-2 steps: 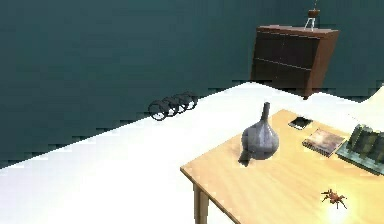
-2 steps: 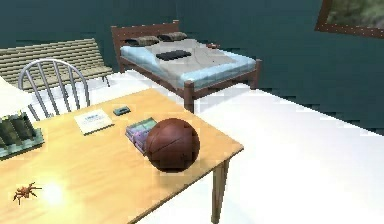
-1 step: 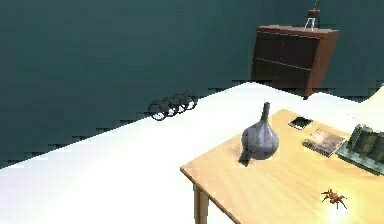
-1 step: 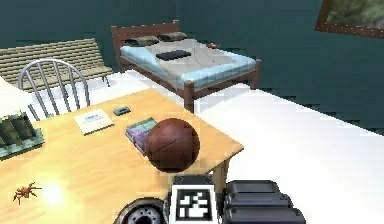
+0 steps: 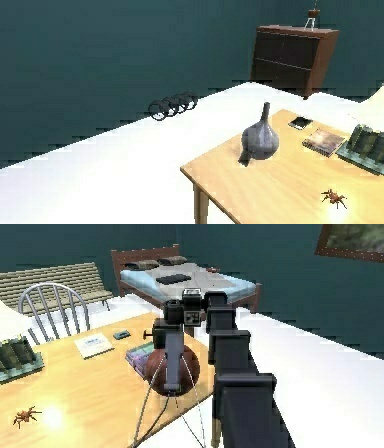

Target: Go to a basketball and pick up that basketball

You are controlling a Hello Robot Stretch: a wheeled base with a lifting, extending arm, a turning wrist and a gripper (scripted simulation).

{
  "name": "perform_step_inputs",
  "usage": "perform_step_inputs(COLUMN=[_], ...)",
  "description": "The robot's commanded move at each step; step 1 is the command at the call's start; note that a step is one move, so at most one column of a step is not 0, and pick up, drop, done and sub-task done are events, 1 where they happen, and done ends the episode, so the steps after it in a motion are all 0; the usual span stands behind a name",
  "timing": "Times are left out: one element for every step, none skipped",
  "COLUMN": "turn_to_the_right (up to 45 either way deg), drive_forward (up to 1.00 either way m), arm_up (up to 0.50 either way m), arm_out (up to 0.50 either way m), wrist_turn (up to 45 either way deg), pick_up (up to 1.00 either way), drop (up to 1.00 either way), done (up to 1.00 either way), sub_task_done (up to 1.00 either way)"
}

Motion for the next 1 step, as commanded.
perform_step_inputs(turn_to_the_right=[0.0], drive_forward=[0.0], arm_up=[0.0], arm_out=[0.0], wrist_turn=[45.0], pick_up=[0.0], drop=[0.0], done=[0.0], sub_task_done=[0.0])
